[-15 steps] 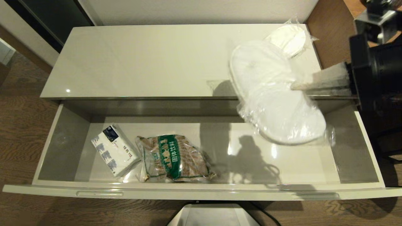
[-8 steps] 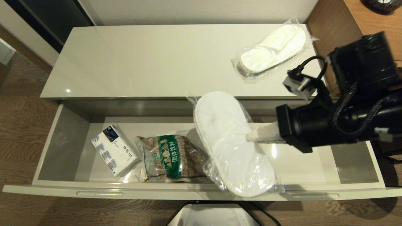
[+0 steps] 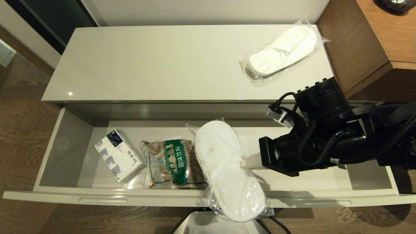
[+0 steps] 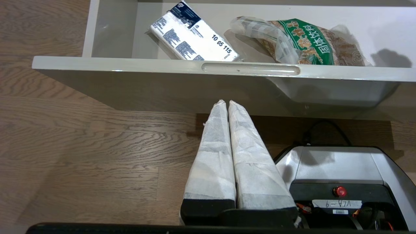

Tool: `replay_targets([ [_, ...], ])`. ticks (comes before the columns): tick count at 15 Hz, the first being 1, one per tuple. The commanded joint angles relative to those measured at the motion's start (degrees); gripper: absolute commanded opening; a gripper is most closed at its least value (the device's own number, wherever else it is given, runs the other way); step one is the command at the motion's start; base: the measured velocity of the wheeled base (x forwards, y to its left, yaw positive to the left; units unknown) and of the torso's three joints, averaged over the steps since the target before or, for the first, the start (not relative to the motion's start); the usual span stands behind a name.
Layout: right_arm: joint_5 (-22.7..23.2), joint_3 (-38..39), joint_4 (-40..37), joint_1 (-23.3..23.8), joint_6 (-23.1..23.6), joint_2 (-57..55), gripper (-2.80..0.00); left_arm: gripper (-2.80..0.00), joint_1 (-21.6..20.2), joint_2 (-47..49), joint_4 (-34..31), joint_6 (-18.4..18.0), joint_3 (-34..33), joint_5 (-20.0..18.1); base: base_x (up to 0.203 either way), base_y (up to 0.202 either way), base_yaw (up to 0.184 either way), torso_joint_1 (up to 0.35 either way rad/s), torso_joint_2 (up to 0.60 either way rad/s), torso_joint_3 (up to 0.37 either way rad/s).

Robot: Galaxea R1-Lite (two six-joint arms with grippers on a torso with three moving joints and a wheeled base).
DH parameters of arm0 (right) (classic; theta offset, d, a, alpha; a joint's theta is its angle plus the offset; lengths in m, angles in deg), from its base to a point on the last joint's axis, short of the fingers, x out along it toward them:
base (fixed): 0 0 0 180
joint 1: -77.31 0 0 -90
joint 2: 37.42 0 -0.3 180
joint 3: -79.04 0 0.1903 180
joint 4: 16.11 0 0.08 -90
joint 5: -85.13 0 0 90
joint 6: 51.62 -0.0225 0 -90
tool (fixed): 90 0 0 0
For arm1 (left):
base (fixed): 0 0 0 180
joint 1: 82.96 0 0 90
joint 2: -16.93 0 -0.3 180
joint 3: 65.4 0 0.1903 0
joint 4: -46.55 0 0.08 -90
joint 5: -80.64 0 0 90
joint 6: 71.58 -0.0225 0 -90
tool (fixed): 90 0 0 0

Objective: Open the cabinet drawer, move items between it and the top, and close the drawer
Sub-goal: Put the disposable slippers in the drawer

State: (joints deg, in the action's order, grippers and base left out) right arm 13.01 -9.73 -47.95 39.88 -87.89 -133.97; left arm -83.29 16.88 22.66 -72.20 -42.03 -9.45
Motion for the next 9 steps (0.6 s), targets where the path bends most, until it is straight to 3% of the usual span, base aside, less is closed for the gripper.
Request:
replay_targets([
  [1, 0.4, 0.1, 1.2, 2.1, -0.5, -3.0, -2.8, -2.8, 0.0, 0.0, 0.0, 0.0, 0.0, 0.0, 0.0, 0.0, 0.0, 0.0, 0.0, 0.0],
  [7, 0.6, -0.4, 1.4, 4.1, -1.7, -6.9, -2.8, -2.8, 0.0, 0.0, 0.0, 0.0, 0.0, 0.0, 0.0, 0.0, 0.0, 0.0, 0.0, 0.0],
  [8, 0.6, -0.5, 1.5, 4.8, -1.8, -7.4, -2.13, -2.8, 0.0, 0.0, 0.0, 0.0, 0.0, 0.0, 0.0, 0.0, 0.0, 0.0, 0.0, 0.0],
  [9, 0.5, -0.5, 2.0, 5.4, -2.0, -7.6, 0.0, -2.8, 0.0, 0.0, 0.0, 0.0, 0.0, 0.0, 0.0, 0.0, 0.0, 0.0, 0.0, 0.0],
])
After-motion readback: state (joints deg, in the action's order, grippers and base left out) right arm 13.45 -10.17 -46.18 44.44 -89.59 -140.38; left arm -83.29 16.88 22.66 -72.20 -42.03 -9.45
